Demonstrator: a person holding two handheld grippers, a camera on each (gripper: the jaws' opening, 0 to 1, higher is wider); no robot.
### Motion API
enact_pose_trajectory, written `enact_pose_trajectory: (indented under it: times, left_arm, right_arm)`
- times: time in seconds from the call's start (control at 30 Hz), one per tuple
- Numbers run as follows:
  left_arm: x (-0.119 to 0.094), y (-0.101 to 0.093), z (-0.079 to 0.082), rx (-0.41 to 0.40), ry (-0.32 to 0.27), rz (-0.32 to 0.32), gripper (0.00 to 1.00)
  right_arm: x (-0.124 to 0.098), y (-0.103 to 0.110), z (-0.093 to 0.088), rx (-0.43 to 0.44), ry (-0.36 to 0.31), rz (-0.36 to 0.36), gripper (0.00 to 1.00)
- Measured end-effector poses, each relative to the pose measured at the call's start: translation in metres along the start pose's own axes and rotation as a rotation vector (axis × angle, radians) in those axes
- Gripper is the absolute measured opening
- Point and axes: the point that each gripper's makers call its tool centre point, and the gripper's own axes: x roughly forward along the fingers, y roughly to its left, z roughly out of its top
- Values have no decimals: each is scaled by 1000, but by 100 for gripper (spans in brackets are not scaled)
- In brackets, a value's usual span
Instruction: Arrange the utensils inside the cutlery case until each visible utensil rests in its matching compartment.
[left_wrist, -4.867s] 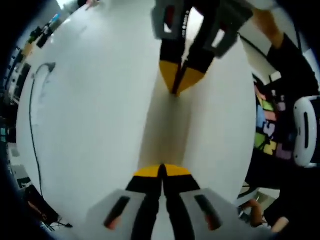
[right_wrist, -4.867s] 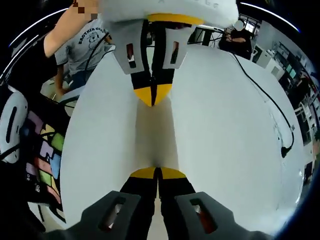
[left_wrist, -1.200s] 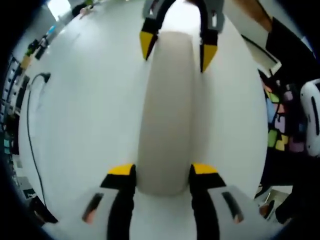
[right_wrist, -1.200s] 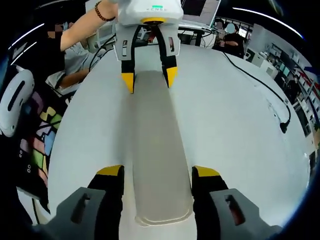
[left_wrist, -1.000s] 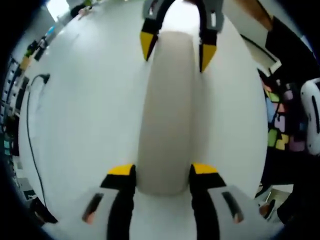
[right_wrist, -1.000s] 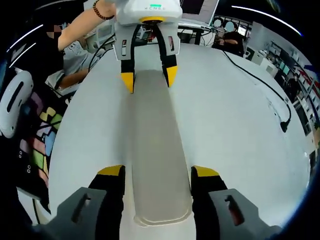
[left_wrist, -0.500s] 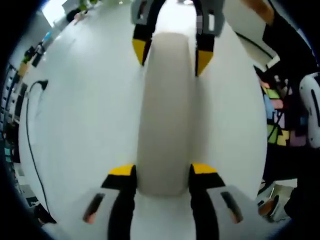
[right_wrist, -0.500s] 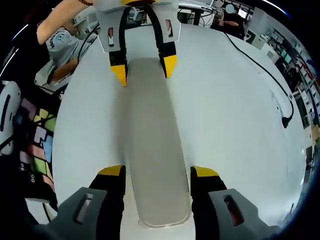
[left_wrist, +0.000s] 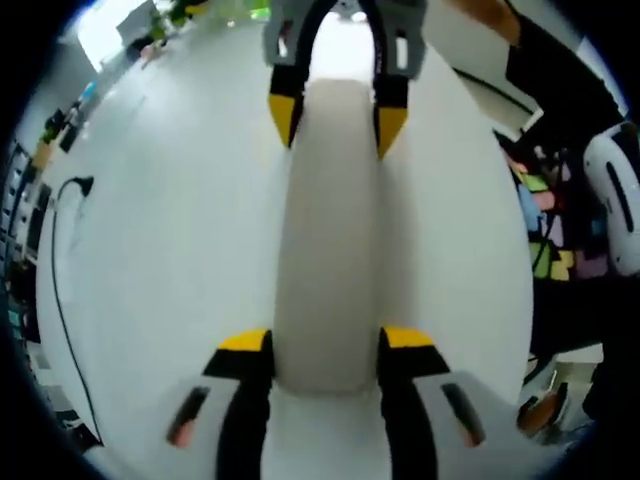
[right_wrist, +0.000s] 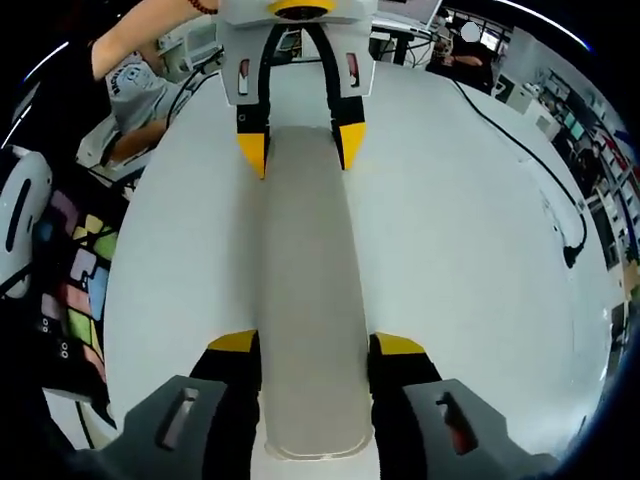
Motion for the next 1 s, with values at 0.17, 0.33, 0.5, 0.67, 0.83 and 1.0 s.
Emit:
enact_pose_trajectory:
  times: [0.17,0.33,0.5,0.67,0.83,1.0]
  left_arm:
    - [0,-2,0,6,14,-2,43]
    - [-5,-2,4,14,1,2,43]
    - [-13,-1,10,21,12,18,43]
    - [-20,5,14,33,17,40,43]
    - [-27,10,17,41,16,48,43]
    - [-33,21,25,50,10,64,43]
  right_arm:
    - [0,1,0,0,1,4,42]
    - [-4,1,-2,5,3,3,42]
    - [-15,-2,2,1,5,-11,42]
    - [-25,-7,3,-7,29,-37,43]
    - [-29,-13,5,-8,22,-39,43]
    - [-36,-28,4,-13,29,-40,43]
